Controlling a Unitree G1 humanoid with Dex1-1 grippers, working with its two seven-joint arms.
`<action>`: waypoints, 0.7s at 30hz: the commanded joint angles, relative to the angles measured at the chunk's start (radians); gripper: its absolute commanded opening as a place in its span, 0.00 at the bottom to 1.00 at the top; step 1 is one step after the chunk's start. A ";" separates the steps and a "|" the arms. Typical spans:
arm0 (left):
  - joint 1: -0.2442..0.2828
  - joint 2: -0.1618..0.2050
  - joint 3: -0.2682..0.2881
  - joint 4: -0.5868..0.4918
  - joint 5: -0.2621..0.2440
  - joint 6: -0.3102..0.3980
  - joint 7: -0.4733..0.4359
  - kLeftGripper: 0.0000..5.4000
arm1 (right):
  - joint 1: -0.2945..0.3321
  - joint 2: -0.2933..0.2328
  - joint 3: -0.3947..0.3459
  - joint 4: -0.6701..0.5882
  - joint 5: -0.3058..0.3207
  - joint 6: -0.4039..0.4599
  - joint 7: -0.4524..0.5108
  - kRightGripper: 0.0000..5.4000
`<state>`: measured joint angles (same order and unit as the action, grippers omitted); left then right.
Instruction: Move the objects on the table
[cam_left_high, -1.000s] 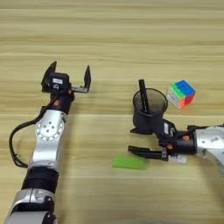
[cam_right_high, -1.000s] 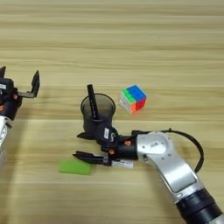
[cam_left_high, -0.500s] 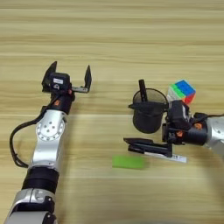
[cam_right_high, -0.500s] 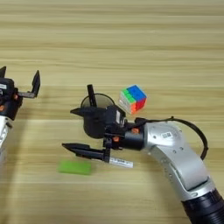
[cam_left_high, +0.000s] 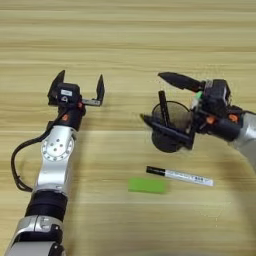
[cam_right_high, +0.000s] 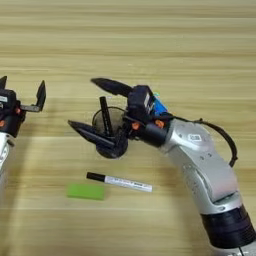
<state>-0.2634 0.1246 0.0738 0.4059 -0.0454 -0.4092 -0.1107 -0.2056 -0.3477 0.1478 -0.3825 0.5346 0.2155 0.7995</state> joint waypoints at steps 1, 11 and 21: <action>-0.011 -0.004 -0.003 0.008 0.010 -0.012 0.006 1.00 | -0.059 0.027 -0.028 0.054 -0.047 0.016 -0.088 1.00; -0.011 -0.006 -0.004 0.007 0.011 -0.013 0.007 1.00 | -0.105 0.054 -0.027 0.187 -0.141 0.063 -0.204 1.00; -0.011 -0.008 -0.006 0.004 0.012 -0.012 0.009 1.00 | -0.121 0.076 0.006 0.286 -0.208 0.143 -0.246 1.00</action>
<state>-0.2642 0.1206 0.0726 0.4066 -0.0451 -0.4108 -0.1075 -0.3069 -0.2769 0.1496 -0.1152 0.3421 0.3400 0.5599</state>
